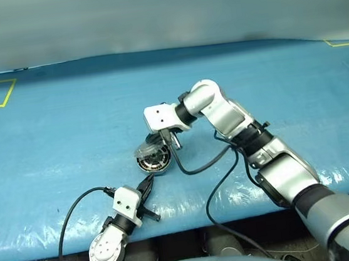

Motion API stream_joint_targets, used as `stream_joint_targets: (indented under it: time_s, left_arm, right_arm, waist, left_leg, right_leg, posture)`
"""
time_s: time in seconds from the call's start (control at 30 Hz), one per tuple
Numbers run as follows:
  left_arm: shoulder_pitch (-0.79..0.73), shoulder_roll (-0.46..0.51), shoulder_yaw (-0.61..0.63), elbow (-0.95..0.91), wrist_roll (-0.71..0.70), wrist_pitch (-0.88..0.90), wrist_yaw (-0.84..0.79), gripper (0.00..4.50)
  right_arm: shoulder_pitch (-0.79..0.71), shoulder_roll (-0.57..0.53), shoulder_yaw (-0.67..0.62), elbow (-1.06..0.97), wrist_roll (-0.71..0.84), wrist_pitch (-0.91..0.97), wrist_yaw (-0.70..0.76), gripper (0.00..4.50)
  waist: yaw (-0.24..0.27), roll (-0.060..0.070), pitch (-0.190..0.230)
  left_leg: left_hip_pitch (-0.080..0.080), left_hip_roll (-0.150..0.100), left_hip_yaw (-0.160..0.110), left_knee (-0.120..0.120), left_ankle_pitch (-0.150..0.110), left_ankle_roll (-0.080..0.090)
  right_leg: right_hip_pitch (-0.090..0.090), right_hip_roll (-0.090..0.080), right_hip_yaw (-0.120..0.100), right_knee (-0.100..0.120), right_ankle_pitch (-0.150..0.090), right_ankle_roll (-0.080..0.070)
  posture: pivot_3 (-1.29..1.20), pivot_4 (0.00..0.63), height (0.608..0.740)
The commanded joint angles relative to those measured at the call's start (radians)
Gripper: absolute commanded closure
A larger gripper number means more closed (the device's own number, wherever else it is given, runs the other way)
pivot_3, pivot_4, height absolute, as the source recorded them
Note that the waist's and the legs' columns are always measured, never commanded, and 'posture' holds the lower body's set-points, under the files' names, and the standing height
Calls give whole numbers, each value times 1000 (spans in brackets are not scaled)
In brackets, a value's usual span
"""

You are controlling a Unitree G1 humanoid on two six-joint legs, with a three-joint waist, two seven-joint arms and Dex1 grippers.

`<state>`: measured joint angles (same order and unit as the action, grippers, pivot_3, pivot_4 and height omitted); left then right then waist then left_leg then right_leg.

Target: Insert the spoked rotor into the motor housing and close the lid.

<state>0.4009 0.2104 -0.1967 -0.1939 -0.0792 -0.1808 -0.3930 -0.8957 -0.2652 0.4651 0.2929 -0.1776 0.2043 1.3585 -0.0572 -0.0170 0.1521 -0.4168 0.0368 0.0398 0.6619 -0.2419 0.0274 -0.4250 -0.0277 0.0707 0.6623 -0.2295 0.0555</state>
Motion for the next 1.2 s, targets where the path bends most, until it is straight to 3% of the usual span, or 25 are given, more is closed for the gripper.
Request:
stream_joint_targets:
  time_s: [0.03,0.33,0.57,0.67,0.77,1.03,1.2]
  left_arm:
    - [-6,9,5,-15,-11,0,-9,4500]
    - [-21,20,2,-25,-17,22,-23,4500]
    - [-3,29,15,-51,-3,26,-3,4500]
    - [0,31,24,-58,8,25,14,4500]
    - [-11,31,29,-55,16,27,26,4500]
    - [-33,31,32,-46,16,40,25,4500]
    - [-24,22,30,-47,18,37,36,4500]
  right_arm:
    - [76,-26,-14,-132,33,73,-31,4458]
    - [259,-30,-65,-324,88,197,-197,4458]
    - [476,108,-231,-659,230,428,-475,4458]
    - [573,116,-231,-738,239,453,-554,3840]
    - [621,89,-220,-706,255,438,-578,2852]
    - [540,4,-179,-464,261,248,-523,184]
    - [475,-35,-130,-344,263,158,-433,30]
  waist:
    - [1,0,0]
    - [0,0,0]
    - [7,-1,0]
    - [8,-1,-1]
    - [11,-2,-1]
    - [9,-2,-1]
    - [14,-2,-1]
  left_leg:
    - [0,0,0,0,0,0]
    - [0,-1,0,1,0,0]
    - [0,0,-1,0,0,0]
    - [0,0,-1,0,0,-1]
    - [1,0,-1,1,0,-1]
    - [2,-1,1,2,0,0]
    - [2,-1,0,1,0,0]
  right_leg:
    - [0,0,0,0,0,0]
    - [1,1,0,0,0,0]
    - [0,1,0,0,0,0]
    - [0,1,0,0,0,0]
    - [0,1,0,-2,-1,0]
    - [2,2,1,-2,0,0]
    - [2,2,1,-2,0,0]
  posture:
    - [0,150,740]
    - [0,150,740]
    - [0,150,740]
    - [0,150,740]
    - [0,150,740]
    - [0,150,740]
    - [0,150,740]
